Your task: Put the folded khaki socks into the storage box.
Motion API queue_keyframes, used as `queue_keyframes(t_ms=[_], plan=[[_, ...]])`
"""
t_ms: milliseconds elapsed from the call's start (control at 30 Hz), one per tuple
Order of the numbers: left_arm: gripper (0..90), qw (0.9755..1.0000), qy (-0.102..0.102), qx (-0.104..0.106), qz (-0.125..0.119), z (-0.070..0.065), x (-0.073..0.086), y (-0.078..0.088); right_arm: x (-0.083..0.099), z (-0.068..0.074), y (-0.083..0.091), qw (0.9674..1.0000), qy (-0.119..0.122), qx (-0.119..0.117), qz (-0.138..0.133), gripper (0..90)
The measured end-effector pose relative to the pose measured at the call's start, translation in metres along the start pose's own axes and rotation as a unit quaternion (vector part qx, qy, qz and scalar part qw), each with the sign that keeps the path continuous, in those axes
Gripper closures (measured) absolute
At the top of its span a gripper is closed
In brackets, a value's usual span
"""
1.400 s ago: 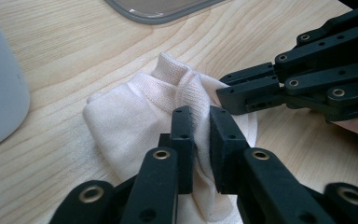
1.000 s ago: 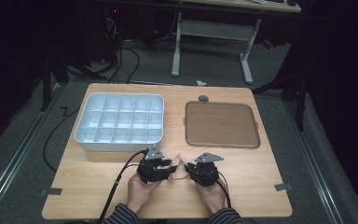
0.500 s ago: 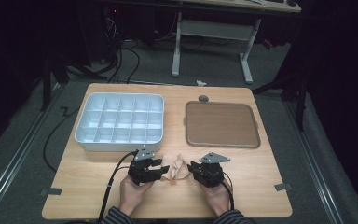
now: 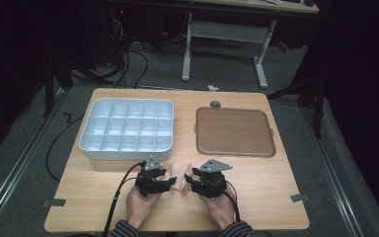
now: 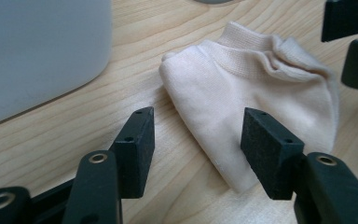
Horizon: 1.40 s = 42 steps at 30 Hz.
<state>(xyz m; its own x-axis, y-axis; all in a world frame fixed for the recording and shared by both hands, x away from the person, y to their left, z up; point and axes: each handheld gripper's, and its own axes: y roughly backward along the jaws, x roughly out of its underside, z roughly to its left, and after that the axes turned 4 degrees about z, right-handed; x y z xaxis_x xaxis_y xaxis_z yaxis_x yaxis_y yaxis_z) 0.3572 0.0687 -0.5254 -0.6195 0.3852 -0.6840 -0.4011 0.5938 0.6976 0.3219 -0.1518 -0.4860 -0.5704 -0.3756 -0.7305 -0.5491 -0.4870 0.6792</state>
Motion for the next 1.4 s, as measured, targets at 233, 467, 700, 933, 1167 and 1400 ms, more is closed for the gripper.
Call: queue_keyframes(t_ms=[233,467,700,933,1167,1400], plan=[[43.5,0.9998,-0.005,-0.020,0.008,-0.006,0.001,-0.005,0.000,-0.002,-0.015,0.9994,-0.004,0.028,0.022,54.3],[42.9,0.9996,0.009,-0.021,-0.014,-0.012,0.005,-0.009,0.015,-0.017,-0.021,0.9976,-0.018,0.053,0.042,58.4],[42.3,0.9994,0.015,-0.018,-0.024,-0.012,0.007,-0.009,0.023,-0.024,-0.027,0.9972,-0.024,0.050,0.049,58.8],[42.8,0.9993,0.021,-0.011,-0.031,-0.011,0.008,-0.009,0.025,-0.029,-0.028,0.9979,-0.029,0.039,0.043,58.8],[45.0,0.9998,0.015,-0.012,-0.011,-0.001,0.006,-0.002,0.023,-0.030,-0.026,0.9980,-0.032,0.037,0.041,57.0],[45.3,0.9997,0.019,-0.003,-0.013,0.011,-0.005,0.011,0.018,-0.027,-0.010,0.9989,-0.038,0.024,0.011,65.1]])
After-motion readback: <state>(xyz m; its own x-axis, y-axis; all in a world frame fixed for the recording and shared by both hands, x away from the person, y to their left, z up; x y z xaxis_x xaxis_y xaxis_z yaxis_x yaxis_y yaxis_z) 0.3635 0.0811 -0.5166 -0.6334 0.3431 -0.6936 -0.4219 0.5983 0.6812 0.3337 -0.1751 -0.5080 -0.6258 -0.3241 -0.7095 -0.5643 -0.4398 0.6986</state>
